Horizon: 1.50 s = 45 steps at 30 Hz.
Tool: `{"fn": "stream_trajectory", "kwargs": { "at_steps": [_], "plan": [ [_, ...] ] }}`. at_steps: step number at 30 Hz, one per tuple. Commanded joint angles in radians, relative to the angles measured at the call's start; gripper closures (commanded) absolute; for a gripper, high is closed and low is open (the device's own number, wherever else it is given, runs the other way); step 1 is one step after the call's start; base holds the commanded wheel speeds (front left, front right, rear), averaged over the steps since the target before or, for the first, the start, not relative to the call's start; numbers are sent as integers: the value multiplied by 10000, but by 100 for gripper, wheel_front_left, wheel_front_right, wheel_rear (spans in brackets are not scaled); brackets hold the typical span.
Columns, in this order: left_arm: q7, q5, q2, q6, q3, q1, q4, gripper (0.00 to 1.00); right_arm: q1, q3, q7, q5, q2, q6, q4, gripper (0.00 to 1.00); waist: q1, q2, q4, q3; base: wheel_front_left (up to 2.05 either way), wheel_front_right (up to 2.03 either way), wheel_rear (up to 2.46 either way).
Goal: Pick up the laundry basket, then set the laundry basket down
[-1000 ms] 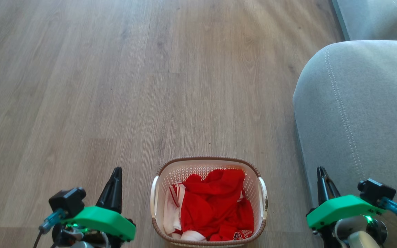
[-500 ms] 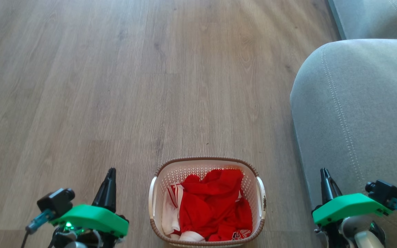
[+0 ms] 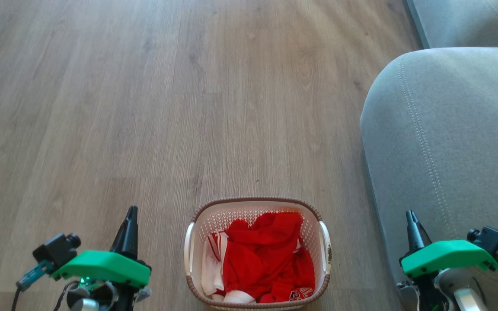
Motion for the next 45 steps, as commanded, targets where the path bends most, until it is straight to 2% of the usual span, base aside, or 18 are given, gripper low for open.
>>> {"fn": "stream_trajectory", "kwargs": {
  "at_steps": [1,45],
  "plan": [
    [31,-202,153,-66,270,-519,-299,100,-458,-15,25,197,-154,30,-387,100,0,-1,-5,-1,0,0,0],
    [1270,-4892,174,-124,1367,-829,-230,100,-616,-848,1269,4434,-158,54,-519,100,0,-1,-368,-42,0,0,0]
  ]
}}
